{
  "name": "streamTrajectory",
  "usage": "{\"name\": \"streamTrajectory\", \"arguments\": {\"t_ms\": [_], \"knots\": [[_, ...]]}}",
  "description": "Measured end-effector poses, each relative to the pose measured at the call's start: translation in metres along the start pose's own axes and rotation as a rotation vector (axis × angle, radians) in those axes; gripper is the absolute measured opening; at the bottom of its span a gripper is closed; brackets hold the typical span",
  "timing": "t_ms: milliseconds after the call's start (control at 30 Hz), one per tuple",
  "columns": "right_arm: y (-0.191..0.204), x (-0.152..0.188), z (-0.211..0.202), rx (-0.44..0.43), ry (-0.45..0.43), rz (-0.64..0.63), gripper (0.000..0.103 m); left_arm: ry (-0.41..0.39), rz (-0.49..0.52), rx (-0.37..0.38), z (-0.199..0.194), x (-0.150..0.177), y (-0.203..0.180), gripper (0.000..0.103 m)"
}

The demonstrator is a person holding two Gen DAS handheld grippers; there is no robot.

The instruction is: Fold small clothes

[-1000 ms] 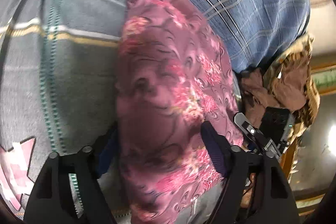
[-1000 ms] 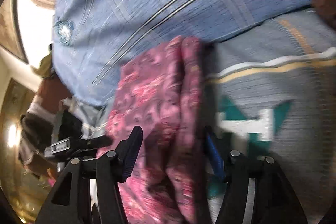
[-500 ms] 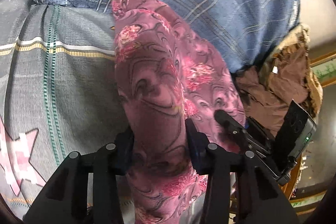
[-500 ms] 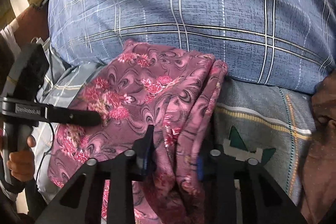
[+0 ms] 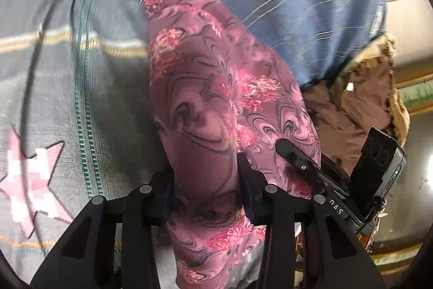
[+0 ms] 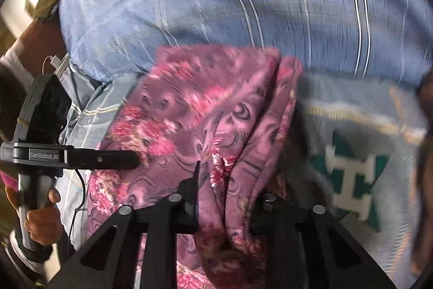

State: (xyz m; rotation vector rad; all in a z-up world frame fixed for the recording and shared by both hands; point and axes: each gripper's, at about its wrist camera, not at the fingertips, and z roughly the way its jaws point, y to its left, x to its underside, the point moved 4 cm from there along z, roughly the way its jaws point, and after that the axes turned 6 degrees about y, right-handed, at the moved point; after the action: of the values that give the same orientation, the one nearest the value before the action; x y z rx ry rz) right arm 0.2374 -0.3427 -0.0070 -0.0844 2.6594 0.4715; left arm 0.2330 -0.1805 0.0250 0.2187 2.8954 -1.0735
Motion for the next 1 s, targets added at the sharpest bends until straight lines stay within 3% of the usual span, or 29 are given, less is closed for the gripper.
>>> {"name": "streamTrajectory", "arguments": {"t_ms": [100, 300, 433, 533, 700, 833, 900, 933, 1000], "knots": [[0.013, -0.005, -0.029, -0.001, -0.044, -0.020, 0.022, -0.046, 0.032, 0.035, -0.036, 0.006, -0.018, 0.038], [0.060, -0.016, -0.110, -0.065, -0.218, -0.053, 0.022, -0.131, 0.071, 0.098, -0.116, 0.025, -0.032, 0.038], [0.096, -0.012, -0.123, -0.144, -0.274, -0.057, 0.023, -0.190, 0.101, 0.050, -0.147, 0.041, -0.030, 0.038], [0.117, 0.003, -0.100, -0.197, -0.252, -0.055, 0.025, -0.195, 0.094, -0.037, -0.148, 0.059, -0.002, 0.038], [0.132, 0.036, -0.034, -0.294, -0.158, 0.015, 0.025, -0.177, 0.044, -0.116, -0.121, 0.077, 0.053, 0.038], [0.130, 0.059, 0.023, -0.290, -0.086, 0.065, 0.025, -0.144, 0.015, -0.188, -0.087, 0.085, 0.088, 0.040], [0.124, 0.067, 0.036, -0.276, -0.076, 0.087, 0.027, -0.125, 0.012, -0.221, -0.072, 0.088, 0.101, 0.046], [0.119, 0.071, 0.043, -0.252, -0.077, 0.093, 0.029, -0.123, 0.007, -0.229, -0.067, 0.088, 0.106, 0.053], [0.104, 0.079, 0.057, -0.225, -0.072, 0.118, 0.048, -0.136, -0.014, -0.216, -0.060, 0.086, 0.116, 0.068]]}}
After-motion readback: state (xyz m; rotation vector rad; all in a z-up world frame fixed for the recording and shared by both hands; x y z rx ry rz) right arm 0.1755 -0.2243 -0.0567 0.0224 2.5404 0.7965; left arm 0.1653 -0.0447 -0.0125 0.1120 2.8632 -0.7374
